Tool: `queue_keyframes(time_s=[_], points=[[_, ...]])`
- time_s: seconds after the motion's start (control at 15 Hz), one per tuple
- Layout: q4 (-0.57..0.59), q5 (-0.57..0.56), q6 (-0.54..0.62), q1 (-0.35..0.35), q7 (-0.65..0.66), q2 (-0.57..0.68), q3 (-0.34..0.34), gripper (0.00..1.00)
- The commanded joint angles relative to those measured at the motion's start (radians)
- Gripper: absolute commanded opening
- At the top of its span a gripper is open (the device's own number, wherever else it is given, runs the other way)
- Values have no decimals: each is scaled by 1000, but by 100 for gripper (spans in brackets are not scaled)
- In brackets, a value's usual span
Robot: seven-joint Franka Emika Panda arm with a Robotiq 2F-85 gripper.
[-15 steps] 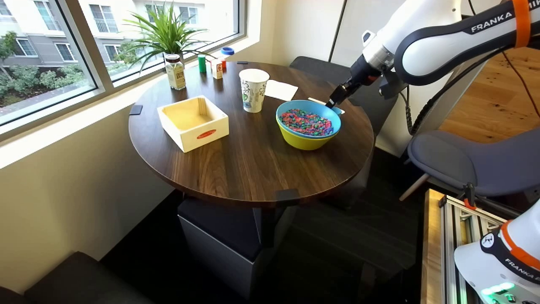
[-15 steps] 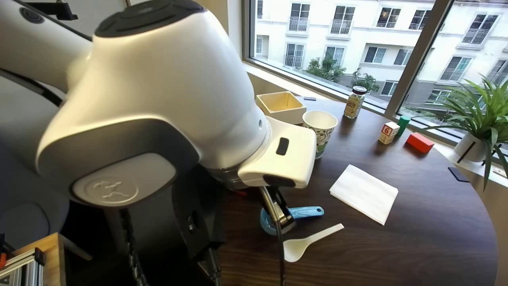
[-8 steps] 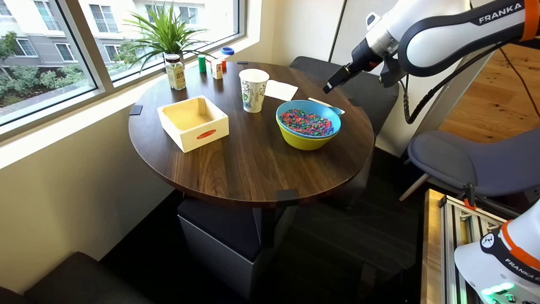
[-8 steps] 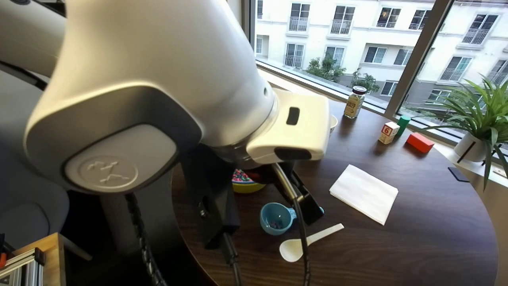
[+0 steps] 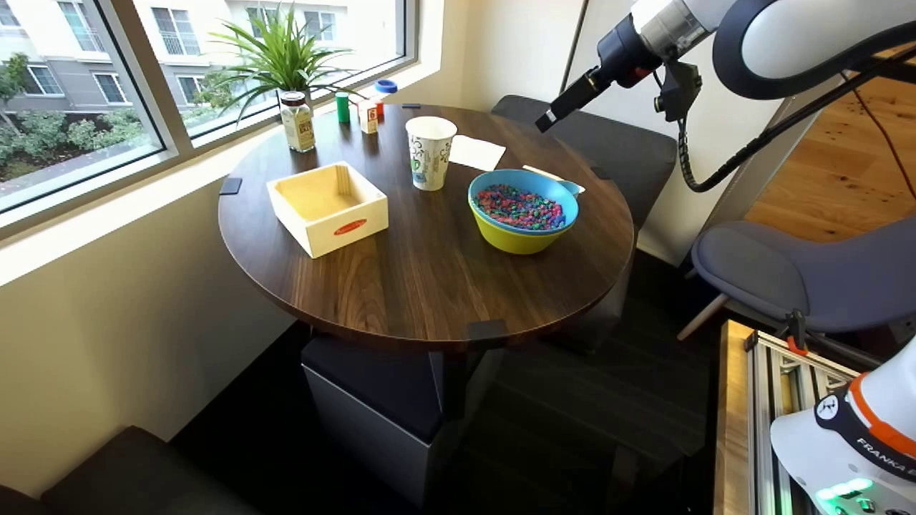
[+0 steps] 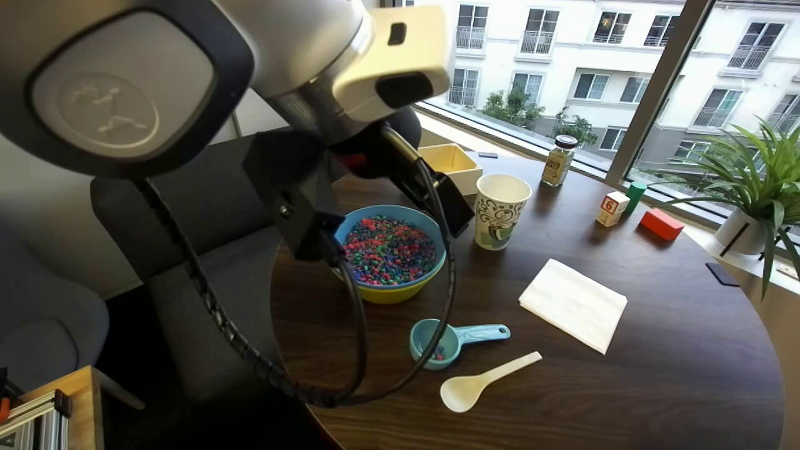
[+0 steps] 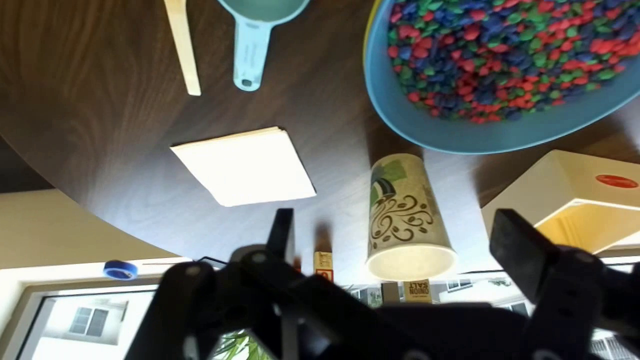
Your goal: Put some colored objects in the measuring spoon
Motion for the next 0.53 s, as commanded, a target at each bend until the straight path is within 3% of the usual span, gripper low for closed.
queue_keyframes(time_s=[0.0, 0.47], points=[[3, -3, -18, 2, 3, -10, 6, 100], [4, -4, -31, 2, 3, -22, 9, 100]])
